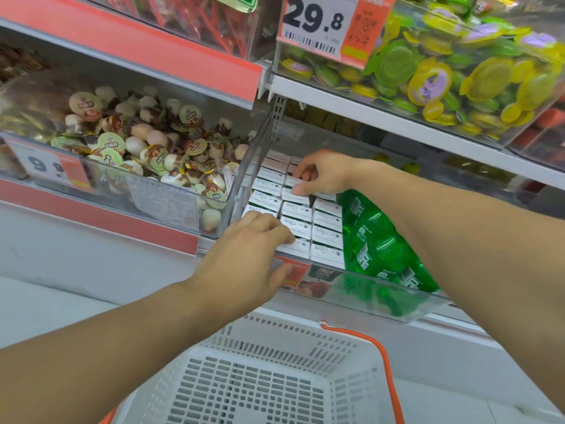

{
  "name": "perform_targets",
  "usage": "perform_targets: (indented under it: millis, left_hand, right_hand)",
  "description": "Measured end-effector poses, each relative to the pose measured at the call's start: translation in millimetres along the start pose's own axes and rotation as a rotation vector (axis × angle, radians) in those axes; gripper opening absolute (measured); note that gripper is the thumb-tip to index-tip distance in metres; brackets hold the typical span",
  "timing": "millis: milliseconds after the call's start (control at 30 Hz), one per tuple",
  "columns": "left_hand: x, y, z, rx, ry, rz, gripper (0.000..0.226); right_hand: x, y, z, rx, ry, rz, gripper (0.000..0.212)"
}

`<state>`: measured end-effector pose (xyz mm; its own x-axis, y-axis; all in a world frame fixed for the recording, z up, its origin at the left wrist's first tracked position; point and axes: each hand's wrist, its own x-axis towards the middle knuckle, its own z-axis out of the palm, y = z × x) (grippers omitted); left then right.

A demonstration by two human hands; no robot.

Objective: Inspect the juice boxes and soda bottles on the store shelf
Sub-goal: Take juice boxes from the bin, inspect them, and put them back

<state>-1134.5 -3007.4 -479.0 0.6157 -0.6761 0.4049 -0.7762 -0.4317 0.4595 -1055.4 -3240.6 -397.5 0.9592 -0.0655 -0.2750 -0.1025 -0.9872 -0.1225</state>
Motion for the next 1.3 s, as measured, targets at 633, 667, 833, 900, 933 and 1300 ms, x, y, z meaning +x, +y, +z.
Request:
perform_targets:
  millis: [633, 667, 833, 900, 933, 1300]
  left_hand:
    - [0.2, 4.0, -8.1, 0.021, -0.078, 0.0, 0.04]
    - [0.4, 4.5, -9.1, 0.012, -0.085, -0.008, 0.04]
    - [2.1, 16.6, -15.7, -0.186, 0.092, -0.133, 0.042]
    - [2.5, 23.2, -19.5, -0.245, 0.21, -0.117, 0.051]
    - [2.9, 26.2, -21.8, -0.251, 0.244, -0.077, 0.057]
    - [-1.4, 37.6, -15.7, -0.268, 0.223, 0.184, 0.048]
  right_hand:
    - [-51.6, -14.8, -3.0, 0.048, 0.287, -0.109, 0.034]
    - [-59.4, -15.8, -3.6, 0.053, 0.315, -0.122, 0.032]
    - [-107.7, -21.6, 8.6, 0.078, 0.514, -0.261, 0.032]
    - [-130.1, -24.6, 20.7, 0.13, 0.615, -0.333, 0.032]
    - [-141.1, -25.9, 27.6, 0.158, 0.655, -0.36, 0.032]
    - [-203.6, -39.6, 96.5, 0.823, 0.728, -0.273, 0.035]
